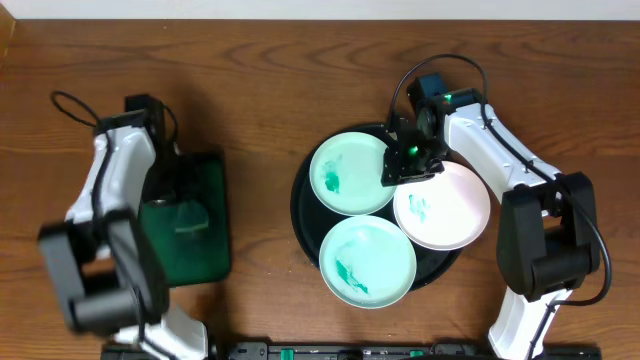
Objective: Clean dirty plates on tray and stack at the side
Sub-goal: 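Grasp the green-yellow sponge in the basin with the left gripper and lift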
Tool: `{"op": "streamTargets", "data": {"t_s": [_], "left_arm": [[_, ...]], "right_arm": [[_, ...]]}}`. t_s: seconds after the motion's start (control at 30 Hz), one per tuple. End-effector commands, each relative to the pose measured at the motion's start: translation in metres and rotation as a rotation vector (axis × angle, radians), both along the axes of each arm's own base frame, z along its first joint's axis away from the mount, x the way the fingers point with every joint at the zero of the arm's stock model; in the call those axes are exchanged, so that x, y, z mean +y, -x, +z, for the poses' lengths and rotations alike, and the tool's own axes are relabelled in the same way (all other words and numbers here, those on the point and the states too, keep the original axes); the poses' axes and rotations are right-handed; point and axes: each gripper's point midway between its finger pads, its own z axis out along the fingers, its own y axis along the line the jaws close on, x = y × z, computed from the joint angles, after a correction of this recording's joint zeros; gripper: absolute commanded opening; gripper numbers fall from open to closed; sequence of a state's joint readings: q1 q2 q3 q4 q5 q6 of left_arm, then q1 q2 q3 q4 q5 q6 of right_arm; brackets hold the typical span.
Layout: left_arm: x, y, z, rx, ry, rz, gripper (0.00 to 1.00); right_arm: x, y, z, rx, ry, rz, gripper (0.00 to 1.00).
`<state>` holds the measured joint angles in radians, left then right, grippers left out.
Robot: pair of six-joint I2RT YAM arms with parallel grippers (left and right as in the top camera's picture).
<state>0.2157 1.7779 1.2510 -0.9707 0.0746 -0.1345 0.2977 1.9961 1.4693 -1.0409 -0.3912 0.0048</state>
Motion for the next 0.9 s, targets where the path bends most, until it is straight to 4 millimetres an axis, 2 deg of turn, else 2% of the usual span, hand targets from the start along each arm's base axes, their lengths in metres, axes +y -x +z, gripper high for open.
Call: {"op": "streamTargets", "data": {"t_s": [0.0, 0.17, 0.3, 0.6, 0.73, 0.8, 0.87], "left_arm": [[-0.008, -0.005, 0.047, -0.154, 0.022, 0.007, 0.07], [-0.021, -0.007, 0.093, -0.323, 0.055, -0.053, 0.07], [-0.024, -0.004, 0.114, -0.396, 0.047, -0.102, 0.07], [-0.024, -0.002, 0.114, -0.386, 0.051, -0.07, 0.07], [-0.022, -0.006, 0.119, -0.419, 0.031, -0.107, 0.08], [-0.014, -0.009, 0.123, -0.437, -0.02, -0.096, 0.07], [-0.001, -0.01, 0.126, -0.446, -0.087, -0.063, 0.07]], "right_arm": [[0.001, -0.007, 0.006, -0.027, -0.011, -0.002, 0.33], [0.002, -0.009, 0.006, -0.036, -0.013, -0.002, 0.26], [0.002, -0.01, 0.006, -0.037, -0.014, -0.002, 0.23], [0.002, -0.009, 0.006, -0.035, -0.013, -0.002, 0.18], [0.002, -0.01, 0.006, -0.036, -0.013, -0.002, 0.08], [0.002, -0.01, 0.006, -0.04, -0.014, -0.002, 0.02], [0.002, -0.012, 0.006, -0.049, -0.017, 0.0, 0.01]]}}
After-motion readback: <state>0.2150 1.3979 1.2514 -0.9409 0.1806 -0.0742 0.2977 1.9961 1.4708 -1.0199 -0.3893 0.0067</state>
